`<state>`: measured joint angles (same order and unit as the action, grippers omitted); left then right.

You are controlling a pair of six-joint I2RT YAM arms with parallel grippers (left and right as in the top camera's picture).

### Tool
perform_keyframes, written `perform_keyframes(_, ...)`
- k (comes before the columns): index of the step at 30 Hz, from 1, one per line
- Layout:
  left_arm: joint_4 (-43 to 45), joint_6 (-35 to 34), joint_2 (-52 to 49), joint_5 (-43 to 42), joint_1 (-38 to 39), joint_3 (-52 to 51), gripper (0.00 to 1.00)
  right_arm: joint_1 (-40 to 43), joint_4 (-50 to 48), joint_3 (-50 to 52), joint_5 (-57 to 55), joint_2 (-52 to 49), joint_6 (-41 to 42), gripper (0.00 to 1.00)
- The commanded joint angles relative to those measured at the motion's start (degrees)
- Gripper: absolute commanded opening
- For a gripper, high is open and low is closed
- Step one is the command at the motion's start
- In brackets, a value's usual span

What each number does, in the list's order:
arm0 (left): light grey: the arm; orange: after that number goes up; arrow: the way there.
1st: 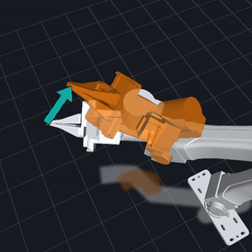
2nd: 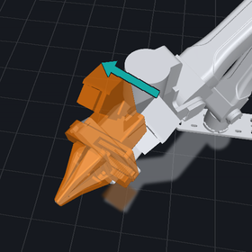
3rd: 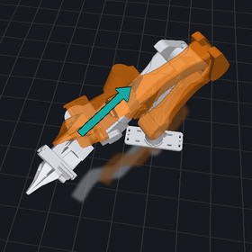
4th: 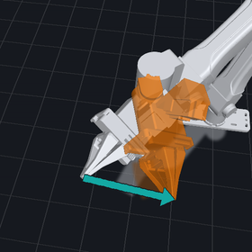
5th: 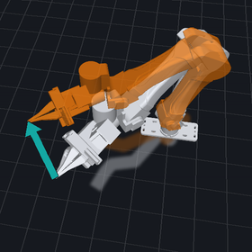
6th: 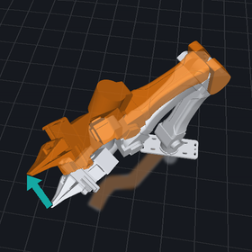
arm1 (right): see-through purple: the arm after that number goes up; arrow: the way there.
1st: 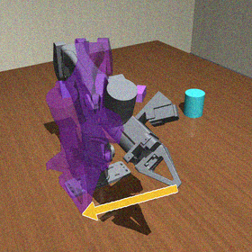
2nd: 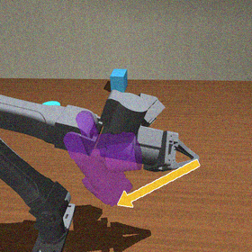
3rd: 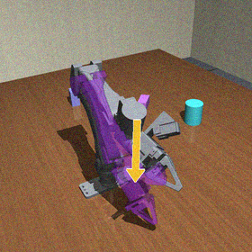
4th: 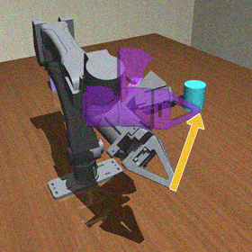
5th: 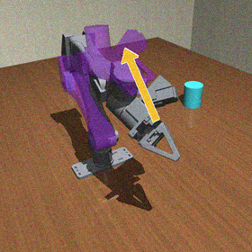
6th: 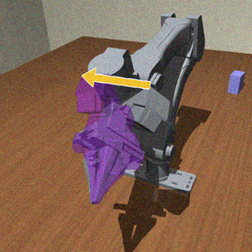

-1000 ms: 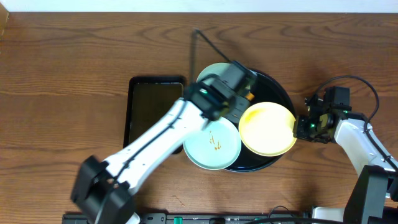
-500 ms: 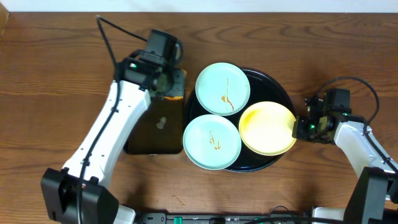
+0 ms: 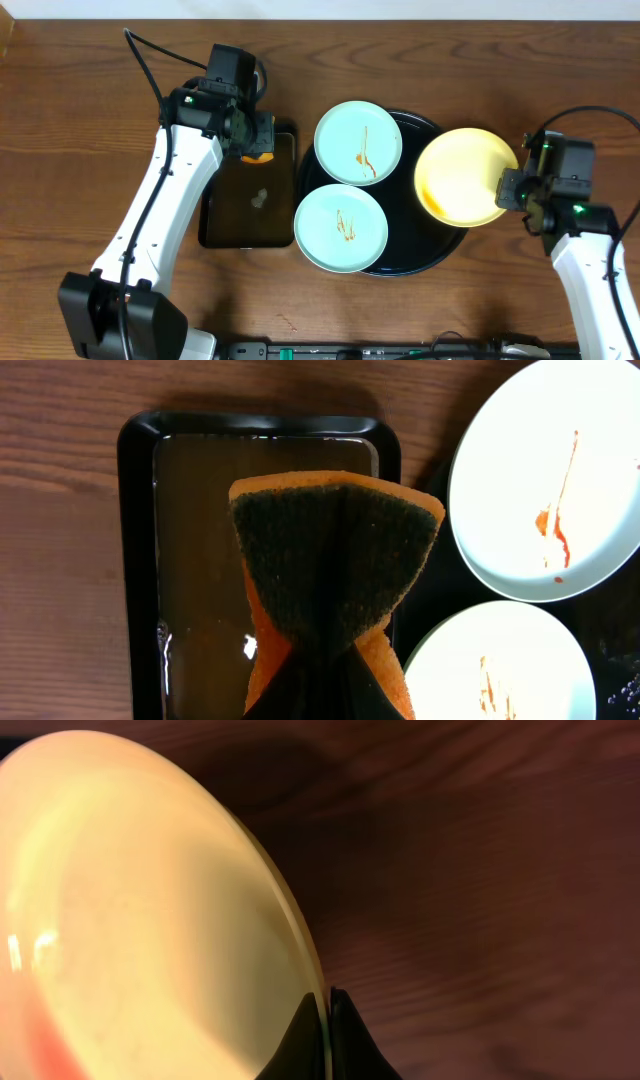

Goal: Clean dirty plates on tray and stack at the side

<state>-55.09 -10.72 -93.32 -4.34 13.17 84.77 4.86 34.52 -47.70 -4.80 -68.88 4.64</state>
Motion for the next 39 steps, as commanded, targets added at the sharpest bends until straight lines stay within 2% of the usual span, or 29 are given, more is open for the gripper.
perform_keyframes(1,0.0,-0.6,1.2,0.1,-0.3,-0.2,0.07,-5.2,-0.7,-1.0,-14.9,1.2,-2.0,0.01)
perform_keyframes(4,0.0,-0.6,1.2,0.1,-0.3,-0.3,0.07,-10.6,-1.6,-1.0,-21.4,1.2,-2.2,0.01)
perform_keyframes(6,0.0,-0.6,1.1,0.1,-0.3,-0.3,0.07,-17.0,-3.0,-1.0,-29.8,1.2,-4.3,0.01)
perform_keyframes(7,0.1,-0.5,1.1,0.1,-0.3,-0.3,0.08,-20.8,-3.9,-1.0,-35.7,1.2,-5.7,0.01)
perform_keyframes(13,0.0,-0.6,1.0,0.1,-0.3,-0.3,0.07,-35.6,-11.2,-1.0,-52.1,1.0,-16.5,0.01)
perform_keyframes(18,0.0,-0.5,1.0,0.1,-0.3,-0.3,0.07,-40.5,-18.7,-1.0,-59.3,0.3,-25.0,0.01)
perform_keyframes(26,0.1,-0.6,1.0,0.1,-0.3,-0.3,0.07,-40.6,-20.5,-1.0,-59.3,0.3,-26.1,0.01)
perform_keyframes(29,0.1,-0.6,1.0,0.1,-0.3,-0.3,0.08,-40.0,-19.8,-1.0,-59.2,0.3,-22.1,0.01)
perform_keyframes(34,-0.2,-0.6,1.0,0.1,-0.3,-0.3,0.08,-34.5,-11.1,-1.0,-52.2,0.3,-5.5,0.01)
perform_keyframes(39,-0.8,-0.6,1.0,0.1,-0.2,-0.3,0.07,-18.5,-5.6,-1.0,-39.4,-0.6,8.3,0.01)
